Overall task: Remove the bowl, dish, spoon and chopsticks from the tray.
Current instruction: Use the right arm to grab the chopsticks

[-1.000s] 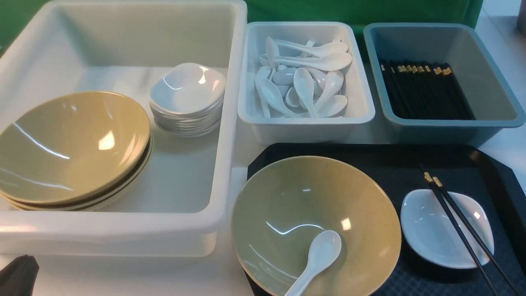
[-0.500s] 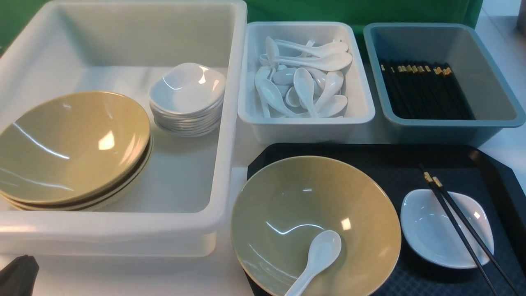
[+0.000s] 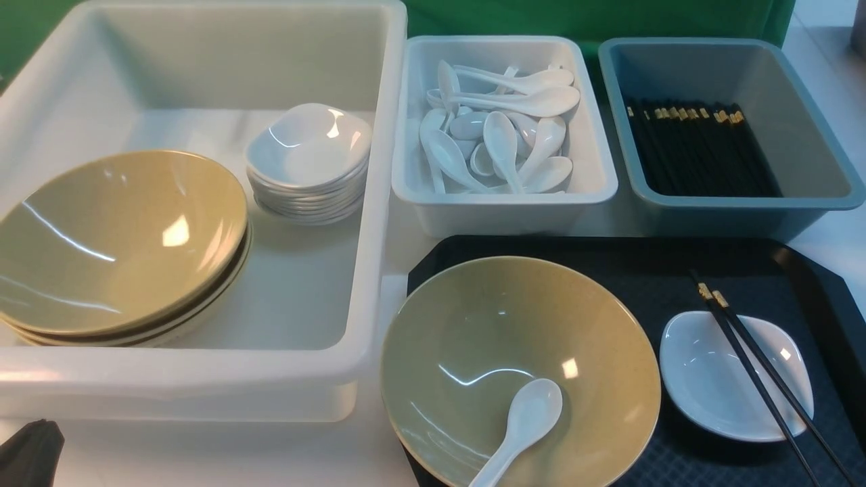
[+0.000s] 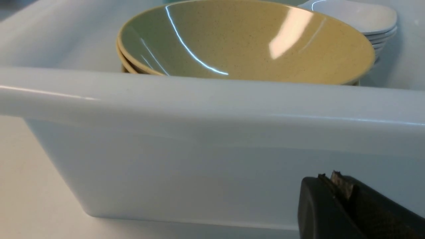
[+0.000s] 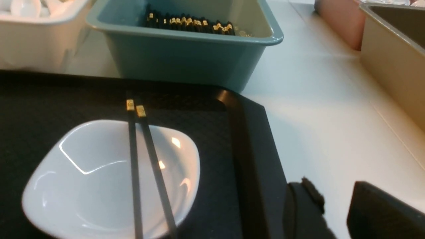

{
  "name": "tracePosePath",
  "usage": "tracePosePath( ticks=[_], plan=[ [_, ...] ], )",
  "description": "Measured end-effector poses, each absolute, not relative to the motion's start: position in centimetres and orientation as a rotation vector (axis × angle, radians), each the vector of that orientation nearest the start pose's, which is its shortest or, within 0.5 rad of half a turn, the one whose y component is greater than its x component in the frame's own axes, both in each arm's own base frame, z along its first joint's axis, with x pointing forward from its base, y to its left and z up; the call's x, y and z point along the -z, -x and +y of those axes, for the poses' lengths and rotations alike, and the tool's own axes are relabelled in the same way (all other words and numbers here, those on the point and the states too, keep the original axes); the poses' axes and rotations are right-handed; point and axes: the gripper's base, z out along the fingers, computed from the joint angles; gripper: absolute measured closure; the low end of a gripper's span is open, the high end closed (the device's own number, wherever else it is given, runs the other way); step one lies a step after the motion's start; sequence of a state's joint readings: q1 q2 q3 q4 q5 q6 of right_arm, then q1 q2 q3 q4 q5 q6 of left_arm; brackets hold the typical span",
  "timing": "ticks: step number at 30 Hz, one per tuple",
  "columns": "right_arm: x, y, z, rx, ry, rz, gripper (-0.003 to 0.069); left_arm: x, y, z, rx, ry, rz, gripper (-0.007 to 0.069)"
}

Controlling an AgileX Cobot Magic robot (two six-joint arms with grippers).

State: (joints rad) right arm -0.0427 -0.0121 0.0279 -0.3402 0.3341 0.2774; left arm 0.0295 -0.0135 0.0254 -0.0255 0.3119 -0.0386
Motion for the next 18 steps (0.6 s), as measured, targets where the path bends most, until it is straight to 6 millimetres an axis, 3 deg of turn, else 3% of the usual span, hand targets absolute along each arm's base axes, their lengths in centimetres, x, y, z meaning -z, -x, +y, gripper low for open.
tracePosePath(
  ticks=[18],
  plan=[
    [-17.6, -5.29, -1.23, 0.171, -0.066, 1.816, 0.0421, -17.71, -5.39, 0.09, 0.031, 0.078, 1.806, 0.0636]
  ],
)
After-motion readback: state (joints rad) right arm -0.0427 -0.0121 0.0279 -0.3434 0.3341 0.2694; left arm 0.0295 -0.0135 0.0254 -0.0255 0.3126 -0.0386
